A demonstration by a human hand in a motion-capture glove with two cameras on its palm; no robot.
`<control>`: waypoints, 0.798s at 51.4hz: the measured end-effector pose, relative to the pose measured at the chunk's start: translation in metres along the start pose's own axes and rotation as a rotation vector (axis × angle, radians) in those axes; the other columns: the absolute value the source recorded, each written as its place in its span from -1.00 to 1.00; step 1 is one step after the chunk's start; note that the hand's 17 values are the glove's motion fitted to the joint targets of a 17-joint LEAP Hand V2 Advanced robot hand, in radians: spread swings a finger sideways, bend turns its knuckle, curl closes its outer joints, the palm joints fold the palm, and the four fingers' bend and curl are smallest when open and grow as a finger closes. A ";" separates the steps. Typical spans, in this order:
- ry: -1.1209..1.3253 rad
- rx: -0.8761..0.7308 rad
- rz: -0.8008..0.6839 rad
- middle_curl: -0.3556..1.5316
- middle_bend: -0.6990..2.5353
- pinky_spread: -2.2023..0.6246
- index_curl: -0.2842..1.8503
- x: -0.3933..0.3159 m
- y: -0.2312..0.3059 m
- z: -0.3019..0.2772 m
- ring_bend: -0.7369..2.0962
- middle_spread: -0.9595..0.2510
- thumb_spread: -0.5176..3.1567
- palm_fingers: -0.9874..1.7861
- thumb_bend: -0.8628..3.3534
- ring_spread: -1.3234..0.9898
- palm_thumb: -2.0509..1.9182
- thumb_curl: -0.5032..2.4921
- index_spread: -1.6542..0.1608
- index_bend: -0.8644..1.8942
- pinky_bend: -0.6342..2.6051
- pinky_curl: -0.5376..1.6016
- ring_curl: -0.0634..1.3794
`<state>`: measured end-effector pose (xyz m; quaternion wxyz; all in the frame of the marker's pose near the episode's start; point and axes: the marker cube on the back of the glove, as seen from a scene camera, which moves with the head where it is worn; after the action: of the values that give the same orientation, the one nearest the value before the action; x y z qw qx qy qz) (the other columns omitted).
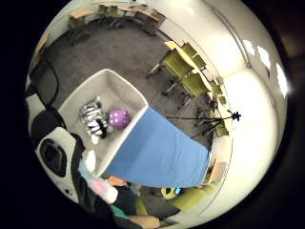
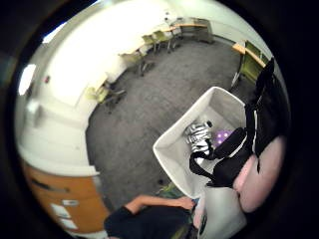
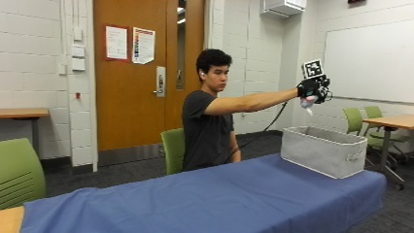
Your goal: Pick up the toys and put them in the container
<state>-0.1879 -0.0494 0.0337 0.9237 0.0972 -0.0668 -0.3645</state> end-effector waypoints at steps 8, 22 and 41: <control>-0.035 -0.012 0.043 0.14 0.08 0.22 0.81 -0.013 -0.011 0.021 0.46 0.06 -0.28 0.55 -0.42 -0.17 0.30 0.16 0.26 -0.24 -0.06 -0.08 -0.18; 0.015 -0.149 0.094 -0.03 -0.27 0.31 0.54 0.015 0.006 0.045 0.25 0.18 -0.17 -0.29 -0.65 -0.09 -0.04 -0.11 0.30 -0.45 0.24 0.02 -0.29; 0.097 -0.116 0.234 -0.08 -0.25 0.43 0.09 0.002 0.085 0.024 0.05 0.31 -0.14 -0.39 -0.65 -0.08 -0.05 -0.38 0.41 -0.29 0.05 -0.13 -0.51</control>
<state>-0.1352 0.0071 0.0766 0.9661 0.0527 -0.0118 -0.2526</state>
